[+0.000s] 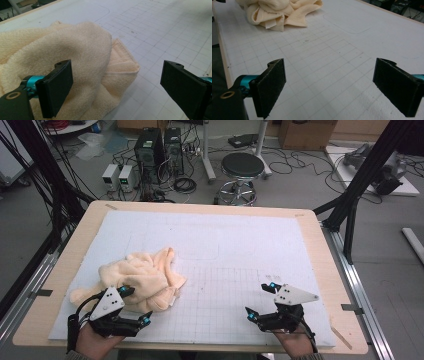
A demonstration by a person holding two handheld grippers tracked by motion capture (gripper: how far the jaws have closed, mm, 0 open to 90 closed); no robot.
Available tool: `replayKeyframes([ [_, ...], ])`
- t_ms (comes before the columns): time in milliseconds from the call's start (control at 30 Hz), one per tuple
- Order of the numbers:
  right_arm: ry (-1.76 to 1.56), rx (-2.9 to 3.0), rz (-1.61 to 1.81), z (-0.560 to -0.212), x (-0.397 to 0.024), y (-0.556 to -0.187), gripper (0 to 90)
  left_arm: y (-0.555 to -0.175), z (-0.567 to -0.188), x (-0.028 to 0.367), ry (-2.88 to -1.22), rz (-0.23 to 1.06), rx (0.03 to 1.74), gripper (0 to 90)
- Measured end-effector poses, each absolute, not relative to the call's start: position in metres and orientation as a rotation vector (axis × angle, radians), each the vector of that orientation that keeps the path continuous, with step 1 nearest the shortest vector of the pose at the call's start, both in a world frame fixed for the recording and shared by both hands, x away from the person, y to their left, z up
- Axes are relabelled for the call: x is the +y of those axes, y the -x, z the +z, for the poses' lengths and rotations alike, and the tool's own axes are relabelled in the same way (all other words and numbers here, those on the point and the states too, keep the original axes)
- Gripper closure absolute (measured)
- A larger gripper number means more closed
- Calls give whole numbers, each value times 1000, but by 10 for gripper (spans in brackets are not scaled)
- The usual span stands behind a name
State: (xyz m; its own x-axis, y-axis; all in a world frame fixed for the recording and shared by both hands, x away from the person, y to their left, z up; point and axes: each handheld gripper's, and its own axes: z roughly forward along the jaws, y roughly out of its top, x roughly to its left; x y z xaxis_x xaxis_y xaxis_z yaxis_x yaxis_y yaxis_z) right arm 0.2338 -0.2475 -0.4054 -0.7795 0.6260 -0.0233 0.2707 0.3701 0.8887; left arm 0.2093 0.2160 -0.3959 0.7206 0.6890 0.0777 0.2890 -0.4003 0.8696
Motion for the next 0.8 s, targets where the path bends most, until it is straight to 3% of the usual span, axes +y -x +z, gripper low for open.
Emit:
replayKeyframes([
  [800, -757, 2283, 1386, -404, -246, -230, 105, -206, -395, 220, -1960, 539, 752, 116],
])
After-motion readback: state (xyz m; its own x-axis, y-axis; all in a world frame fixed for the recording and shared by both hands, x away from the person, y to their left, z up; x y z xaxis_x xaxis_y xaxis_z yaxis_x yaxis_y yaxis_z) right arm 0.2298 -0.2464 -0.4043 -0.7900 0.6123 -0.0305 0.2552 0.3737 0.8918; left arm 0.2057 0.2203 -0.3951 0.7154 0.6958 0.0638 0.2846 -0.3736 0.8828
